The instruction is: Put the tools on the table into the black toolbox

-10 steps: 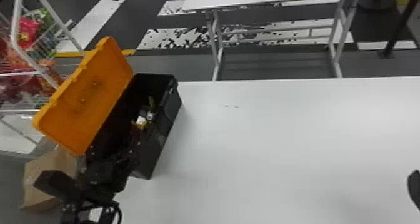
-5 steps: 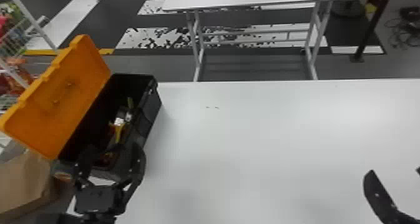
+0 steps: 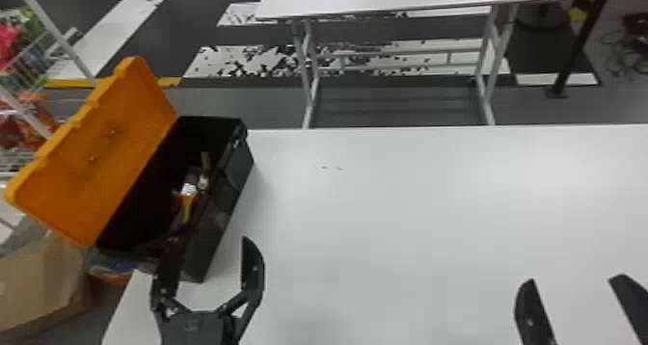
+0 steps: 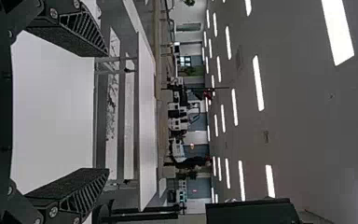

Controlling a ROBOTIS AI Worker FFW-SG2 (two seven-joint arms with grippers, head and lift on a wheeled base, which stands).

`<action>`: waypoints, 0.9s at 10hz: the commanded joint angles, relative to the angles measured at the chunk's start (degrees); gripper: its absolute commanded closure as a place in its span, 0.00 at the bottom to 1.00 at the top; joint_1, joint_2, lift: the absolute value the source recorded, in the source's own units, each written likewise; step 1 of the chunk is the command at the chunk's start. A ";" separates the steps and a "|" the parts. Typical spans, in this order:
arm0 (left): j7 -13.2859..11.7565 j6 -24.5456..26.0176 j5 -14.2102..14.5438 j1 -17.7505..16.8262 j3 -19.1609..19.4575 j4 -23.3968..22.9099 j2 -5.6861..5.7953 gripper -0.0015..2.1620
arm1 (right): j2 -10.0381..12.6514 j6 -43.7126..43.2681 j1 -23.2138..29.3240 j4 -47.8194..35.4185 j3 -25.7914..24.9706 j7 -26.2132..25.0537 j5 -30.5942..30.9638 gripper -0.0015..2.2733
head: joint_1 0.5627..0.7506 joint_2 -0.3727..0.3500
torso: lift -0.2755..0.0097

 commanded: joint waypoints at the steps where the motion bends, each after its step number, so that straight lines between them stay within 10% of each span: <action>1: 0.19 -1.50 -0.15 0.07 -1.10 1.31 0.40 0.02 | 0.05 -6.15 0.01 3.91 2.27 -1.85 2.83 0.06 | 0.70 0.79 | 0.70; 9: 0.28 -3.44 -1.03 0.60 -4.00 2.98 1.19 0.02 | 0.05 -8.61 0.36 6.37 2.00 -3.26 2.91 0.06 | 0.70 0.79 | 0.70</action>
